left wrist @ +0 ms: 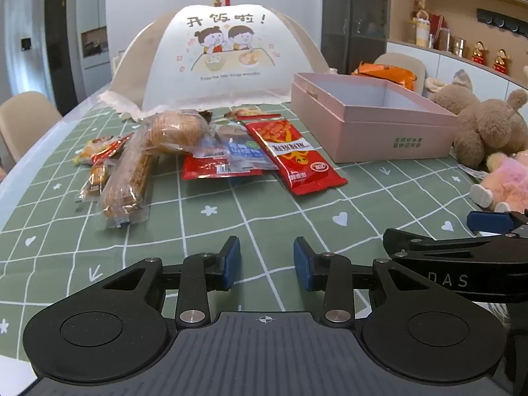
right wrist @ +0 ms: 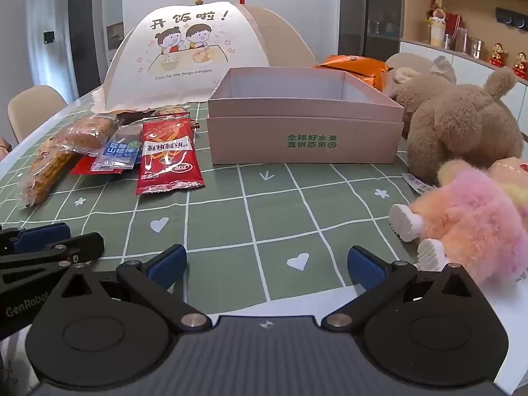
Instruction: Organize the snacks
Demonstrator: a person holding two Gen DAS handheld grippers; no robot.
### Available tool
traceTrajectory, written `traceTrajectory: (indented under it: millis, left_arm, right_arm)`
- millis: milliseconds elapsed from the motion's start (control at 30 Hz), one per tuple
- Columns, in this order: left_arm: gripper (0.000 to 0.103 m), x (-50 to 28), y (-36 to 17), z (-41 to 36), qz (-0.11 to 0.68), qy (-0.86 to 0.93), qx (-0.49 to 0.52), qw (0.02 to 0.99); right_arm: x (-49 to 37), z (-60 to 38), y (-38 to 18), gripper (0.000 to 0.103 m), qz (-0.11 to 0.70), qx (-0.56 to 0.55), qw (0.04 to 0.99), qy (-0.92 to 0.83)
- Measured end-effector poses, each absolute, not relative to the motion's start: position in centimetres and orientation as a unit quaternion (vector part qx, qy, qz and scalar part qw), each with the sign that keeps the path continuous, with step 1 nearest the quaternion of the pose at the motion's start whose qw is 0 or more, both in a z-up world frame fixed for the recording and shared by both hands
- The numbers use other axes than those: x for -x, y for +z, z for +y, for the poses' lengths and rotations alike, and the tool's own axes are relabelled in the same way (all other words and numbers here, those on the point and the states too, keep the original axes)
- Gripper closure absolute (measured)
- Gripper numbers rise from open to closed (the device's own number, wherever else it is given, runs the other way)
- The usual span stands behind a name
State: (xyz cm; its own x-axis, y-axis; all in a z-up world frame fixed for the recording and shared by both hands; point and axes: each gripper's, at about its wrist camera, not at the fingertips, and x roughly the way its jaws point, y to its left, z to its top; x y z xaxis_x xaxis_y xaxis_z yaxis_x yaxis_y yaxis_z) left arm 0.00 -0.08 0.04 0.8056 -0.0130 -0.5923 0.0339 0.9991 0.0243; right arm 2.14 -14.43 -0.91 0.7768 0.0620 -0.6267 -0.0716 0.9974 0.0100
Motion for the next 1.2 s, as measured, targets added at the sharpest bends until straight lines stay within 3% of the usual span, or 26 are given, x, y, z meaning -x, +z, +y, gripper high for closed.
traceTrajectory:
  millis: [1200]
  left_arm:
    - [0.061,0.0,0.0,0.1,0.311,-0.014,-0.01,0.95]
  right_arm:
    - [-2.0,-14.4,-0.9,0.0,0.331,0.008,0.943,0.035]
